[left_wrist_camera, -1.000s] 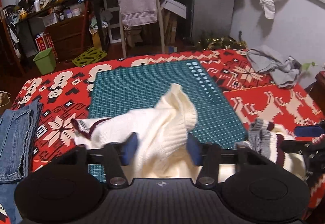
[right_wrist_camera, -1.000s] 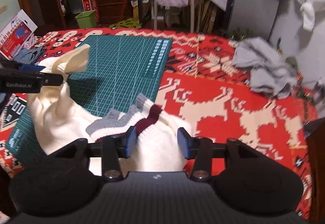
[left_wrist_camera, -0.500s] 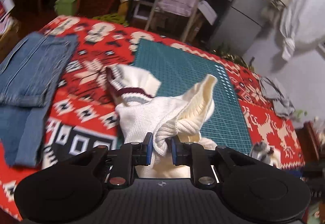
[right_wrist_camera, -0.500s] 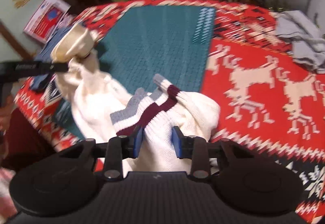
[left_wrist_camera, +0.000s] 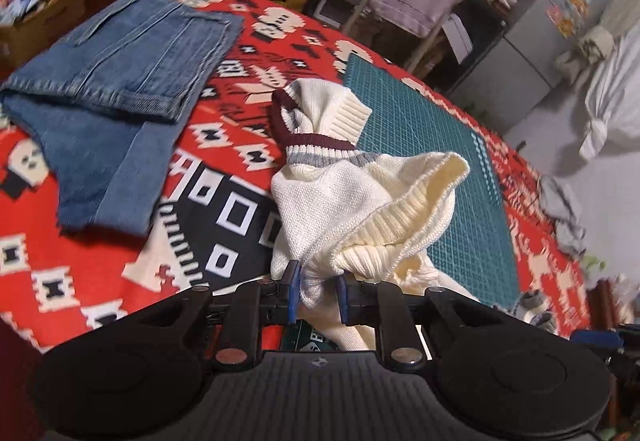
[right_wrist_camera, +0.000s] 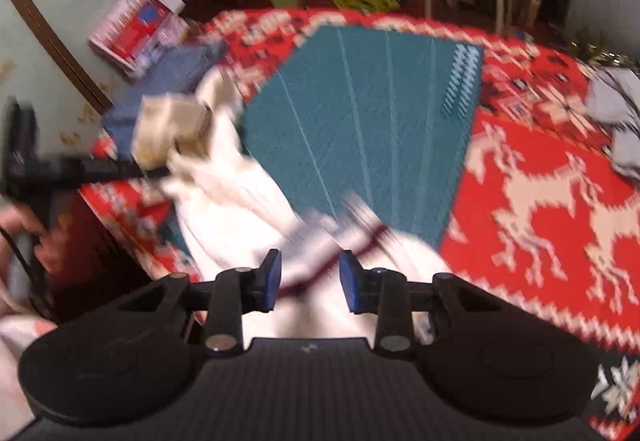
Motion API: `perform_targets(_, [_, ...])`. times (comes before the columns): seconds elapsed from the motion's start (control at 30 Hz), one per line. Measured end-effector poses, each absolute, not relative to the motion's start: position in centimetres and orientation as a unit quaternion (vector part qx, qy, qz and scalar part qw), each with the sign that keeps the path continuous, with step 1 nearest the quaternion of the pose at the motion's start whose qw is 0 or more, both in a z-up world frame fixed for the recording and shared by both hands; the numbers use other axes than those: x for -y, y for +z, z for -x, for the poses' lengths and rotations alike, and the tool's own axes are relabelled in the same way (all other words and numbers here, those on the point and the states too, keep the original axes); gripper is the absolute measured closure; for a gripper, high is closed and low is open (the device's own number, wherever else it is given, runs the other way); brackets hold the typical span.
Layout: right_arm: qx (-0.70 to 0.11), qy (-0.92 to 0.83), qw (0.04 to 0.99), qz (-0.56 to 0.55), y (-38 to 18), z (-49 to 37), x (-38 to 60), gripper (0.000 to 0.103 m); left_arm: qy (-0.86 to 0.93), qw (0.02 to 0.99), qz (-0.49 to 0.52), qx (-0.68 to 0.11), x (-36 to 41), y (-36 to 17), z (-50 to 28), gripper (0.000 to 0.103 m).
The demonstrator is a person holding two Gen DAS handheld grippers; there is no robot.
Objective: Fold clothes
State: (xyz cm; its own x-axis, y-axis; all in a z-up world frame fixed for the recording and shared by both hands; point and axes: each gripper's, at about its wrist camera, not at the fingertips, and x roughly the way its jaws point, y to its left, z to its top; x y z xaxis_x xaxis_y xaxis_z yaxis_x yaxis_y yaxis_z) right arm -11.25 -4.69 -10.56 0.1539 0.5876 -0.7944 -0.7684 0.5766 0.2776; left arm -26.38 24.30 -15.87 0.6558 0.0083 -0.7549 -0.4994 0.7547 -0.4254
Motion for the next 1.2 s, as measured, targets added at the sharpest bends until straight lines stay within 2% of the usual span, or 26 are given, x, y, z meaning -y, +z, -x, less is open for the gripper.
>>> perform_targets(0.27, [-0.434,0.494,0.742,0.130,-13.0,9.9,-4.0,0.067,0.143,0.846,0.356,-0.371,-25.2,-16.3,27.6,0.085])
perform_targets(0.57, [-0.442,0.523,0.713,0.152,-18.1,9.5,-11.3,0.067,0.137,0.838,0.383,-0.364,-25.9,-16.8,28.5,0.084])
perform_targets(0.63, [-0.446,0.526,0.706,0.159,-18.8,9.7,-12.1,0.075,0.137,0.837,0.384,-0.365,-26.0,-17.0,28.5,0.084])
perform_targets(0.67, [-0.448,0.524,0.705,0.168,-19.2,9.9,-12.5,0.095,0.136,0.837,0.384,-0.366,-26.0,-17.0,28.5,0.084])
perform_targets(1.0, [-0.439,0.473,0.756,0.108,-16.8,8.7,-9.0,0.098,0.108,0.857,0.367,-0.345,-25.7,-15.7,27.2,0.087])
perform_targets(1.2, [-0.419,0.409,0.808,0.072,-14.3,6.1,-4.4,0.099,0.066,0.878,0.350,-0.321,-25.1,-13.9,23.5,0.091])
